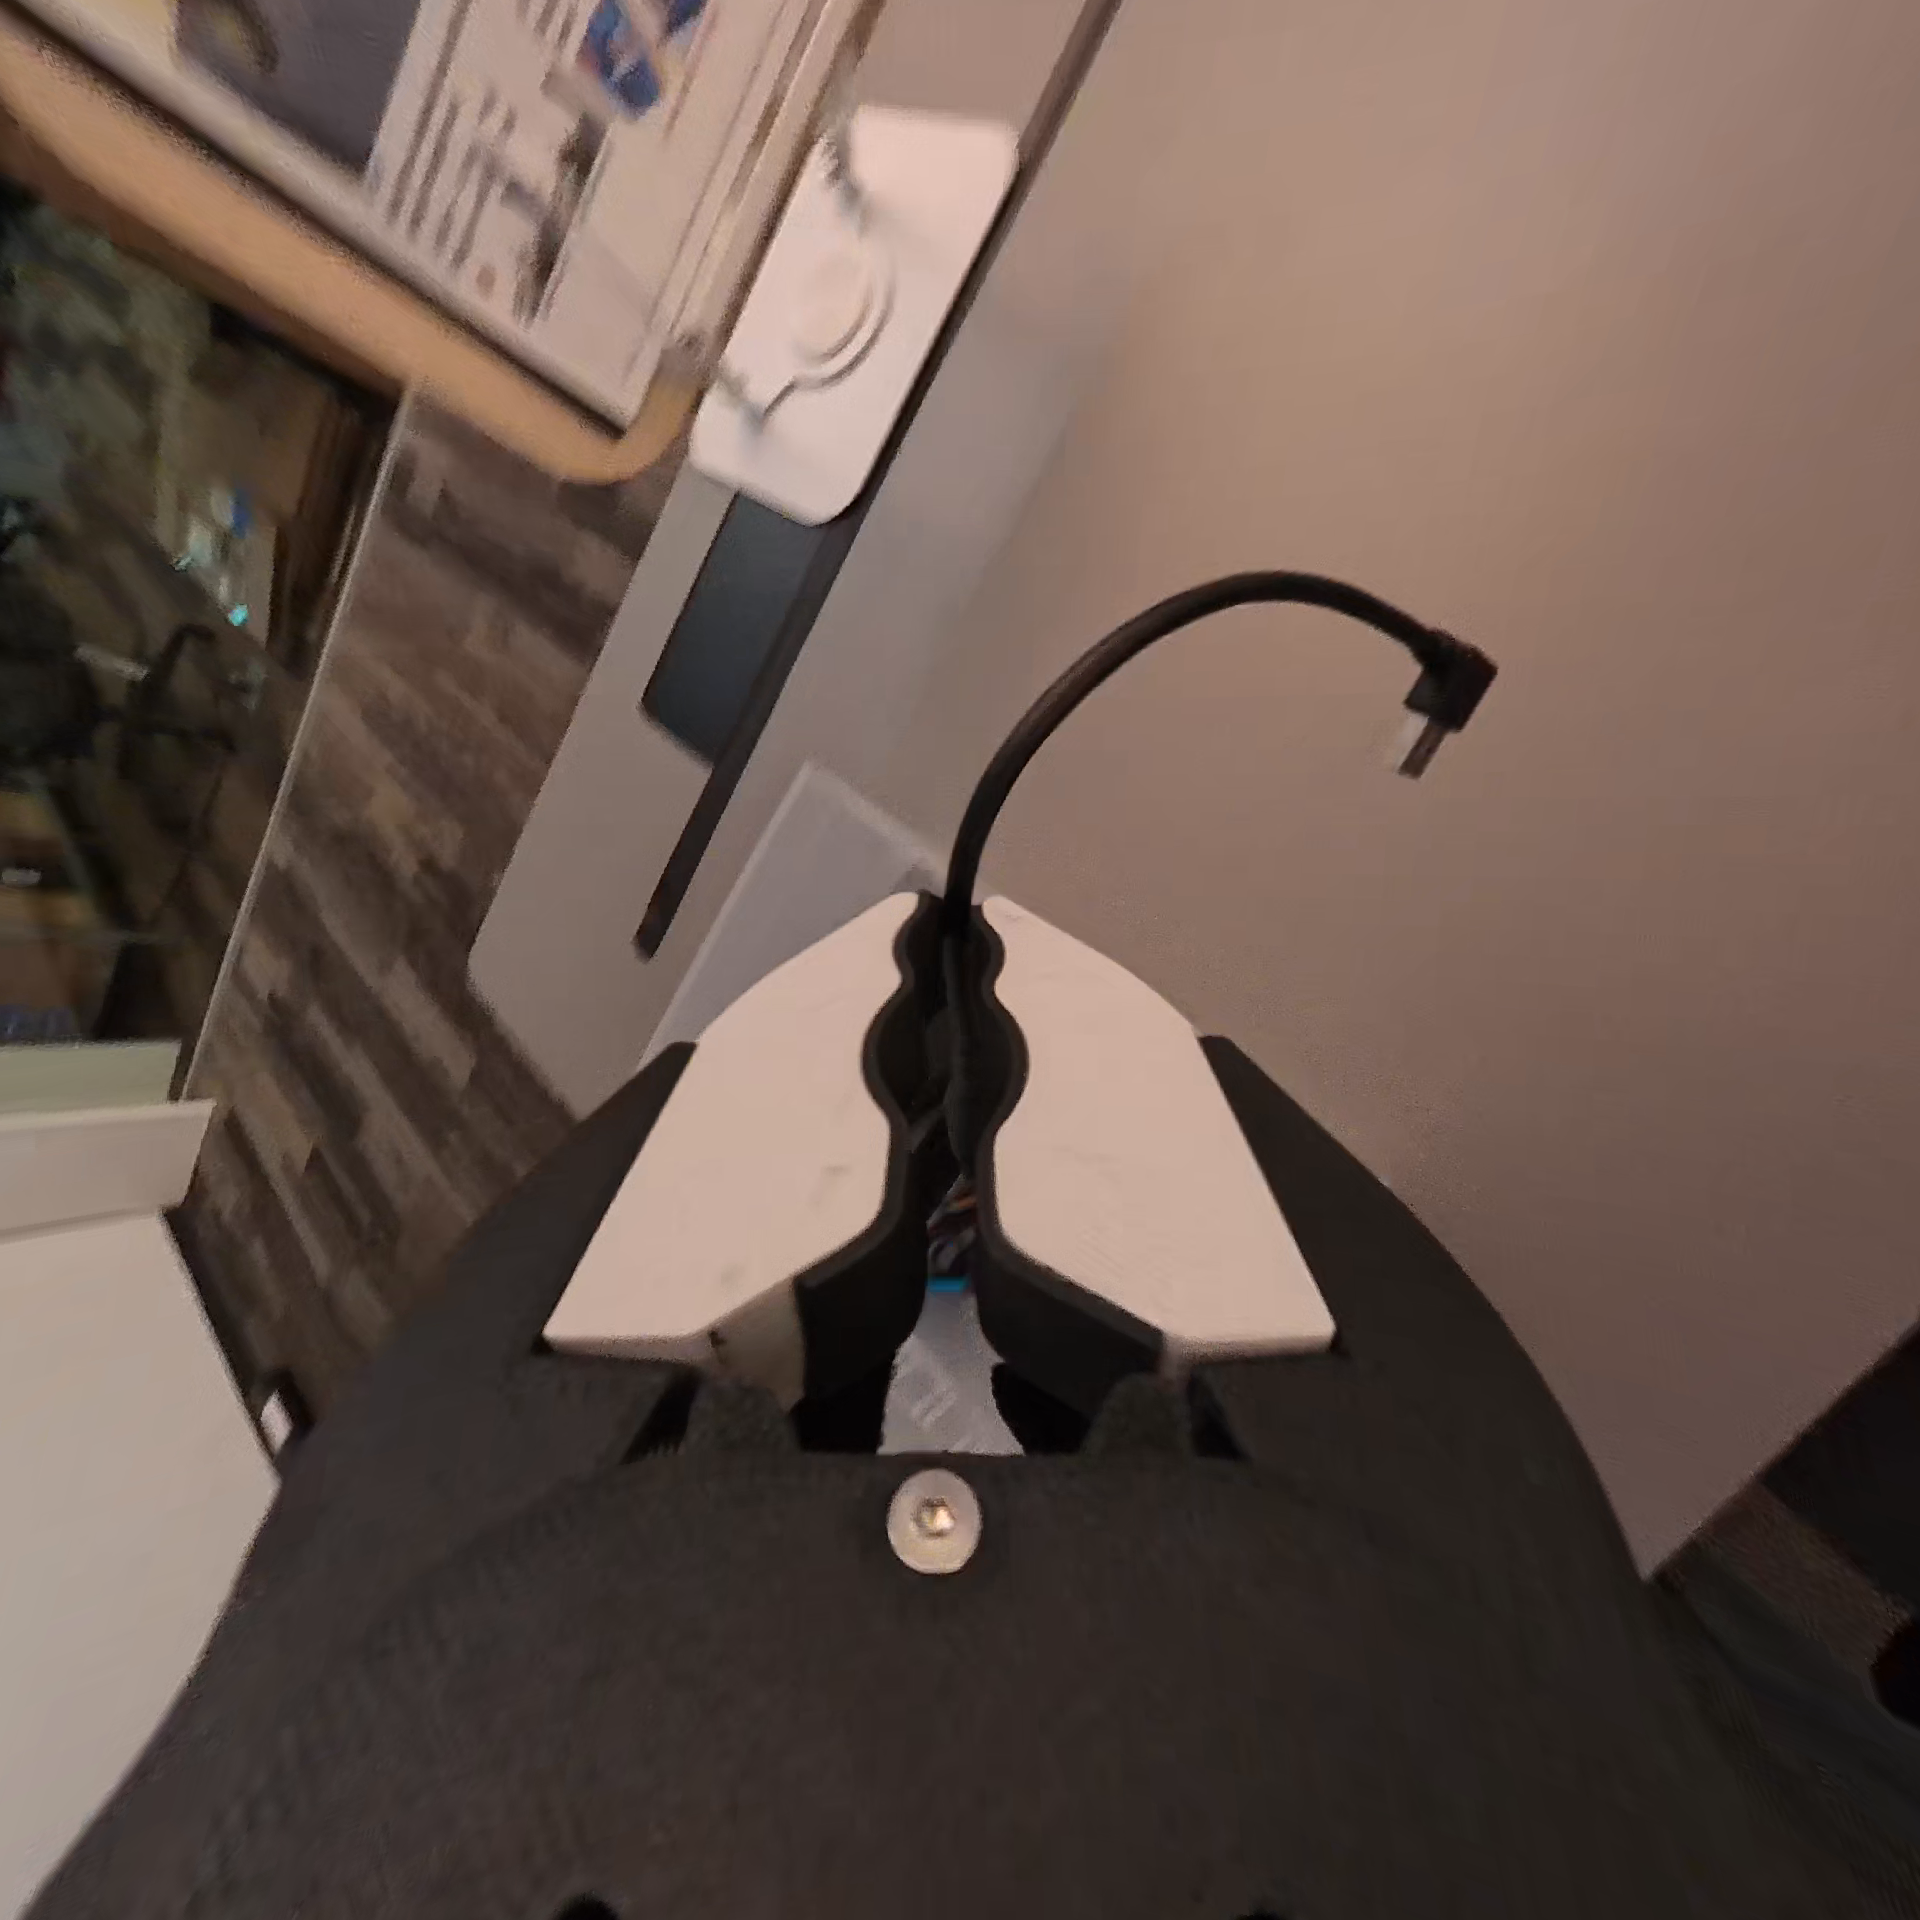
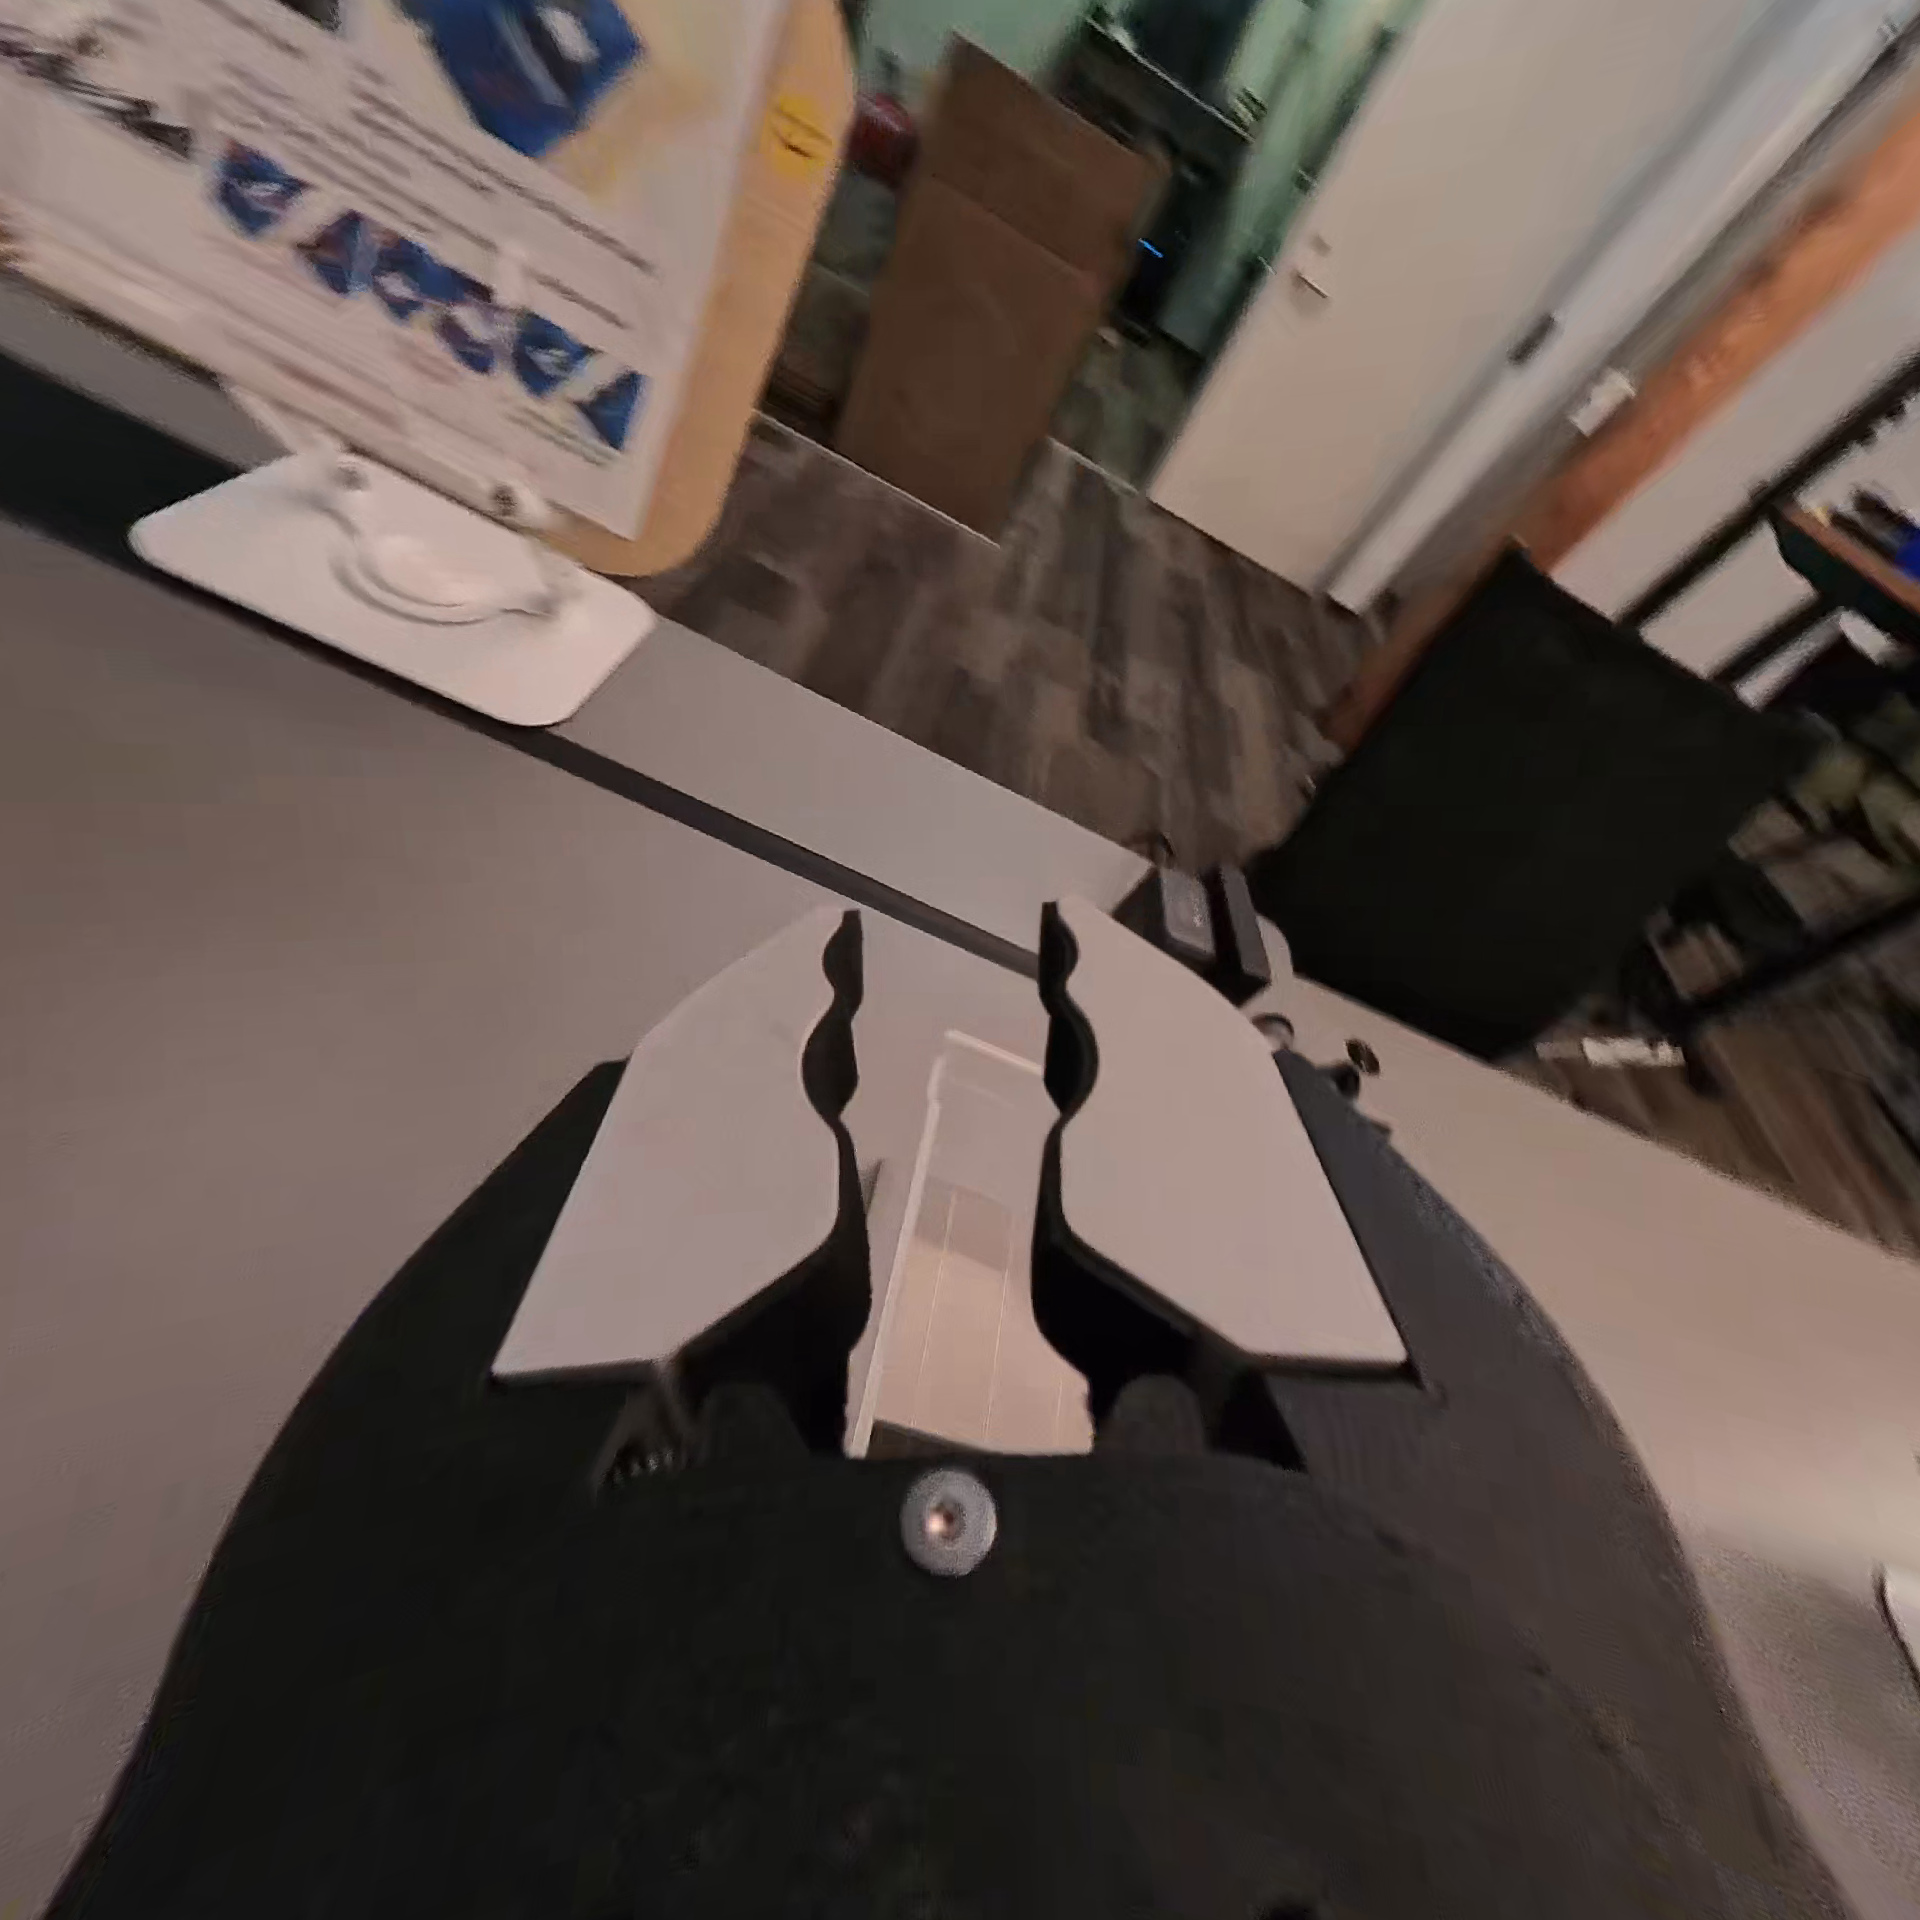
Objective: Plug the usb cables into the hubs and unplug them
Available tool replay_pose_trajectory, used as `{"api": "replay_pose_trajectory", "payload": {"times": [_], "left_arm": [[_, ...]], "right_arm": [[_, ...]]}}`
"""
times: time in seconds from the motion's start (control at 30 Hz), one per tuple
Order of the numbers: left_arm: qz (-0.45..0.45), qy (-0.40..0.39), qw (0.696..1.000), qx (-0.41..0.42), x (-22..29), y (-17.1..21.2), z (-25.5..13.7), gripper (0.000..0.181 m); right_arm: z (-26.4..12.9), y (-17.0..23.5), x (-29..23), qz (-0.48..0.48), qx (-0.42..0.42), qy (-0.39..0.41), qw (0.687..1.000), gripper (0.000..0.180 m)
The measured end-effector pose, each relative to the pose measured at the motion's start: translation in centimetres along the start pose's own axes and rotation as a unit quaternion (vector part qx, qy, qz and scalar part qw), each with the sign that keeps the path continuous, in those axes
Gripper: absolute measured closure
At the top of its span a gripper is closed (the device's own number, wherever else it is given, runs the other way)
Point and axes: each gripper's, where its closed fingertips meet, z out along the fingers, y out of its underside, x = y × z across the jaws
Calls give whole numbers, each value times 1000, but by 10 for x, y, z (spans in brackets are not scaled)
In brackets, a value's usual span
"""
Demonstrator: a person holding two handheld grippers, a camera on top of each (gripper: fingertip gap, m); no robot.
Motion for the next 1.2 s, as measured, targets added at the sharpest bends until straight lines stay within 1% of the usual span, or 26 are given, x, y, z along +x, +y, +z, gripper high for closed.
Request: {"api": "replay_pose_trajectory", "payload": {"times": [0.03,0.1,0.2,0.3,0.37,0.47,0.57,0.73,0.8,0.83,0.87,0.9,0.97,1.03,1.1,1.17,1.2], "left_arm": [[10,23,1000,2,16,-17,6,178],[35,67,997,-6,52,-44,28,178],[67,141,987,-32,113,-72,76,178],[93,199,974,-52,166,-92,129,178],[84,224,970,-51,190,-107,162,178],[62,272,960,-39,217,-126,204,178],[59,289,954,-58,229,-129,239,178],[34,312,948,-62,243,-135,270,178],[28,322,946,-40,248,-140,274,178],[19,325,945,-20,249,-145,274,175],[5,324,946,1,248,-150,272,162],[-9,320,947,22,245,-155,268,156],[-39,299,950,83,232,-168,251,153],[-71,265,949,156,213,-176,218,150],[-96,197,951,219,187,-171,176,147],[-122,111,952,258,157,-148,131,146],[-141,59,954,258,139,-128,112,144]], "right_arm": [[1,1,6,19,-7,20,1000,146],[-1,1,15,50,-6,56,997,146],[-6,-2,23,58,0,92,994,145],[-8,-3,23,56,2,97,994,143],[-8,-3,20,51,1,97,994,143],[-2,-2,12,43,-5,83,996,142],[6,-1,3,31,-13,72,997,140],[18,-2,-16,16,-19,39,999,137],[23,-2,-27,21,-17,11,1000,135],[25,-2,-32,26,-16,-4,1000,134],[25,-2,-35,29,-16,-13,999,133],[26,-2,-36,29,-15,-17,999,133],[24,-4,-33,28,-8,-16,999,133],[19,-8,-28,39,6,-18,999,133],[14,-11,-25,54,21,-27,998,133],[9,-14,-24,64,31,-35,997,133],[7,-16,-23,68,36,-39,996,133]]}}
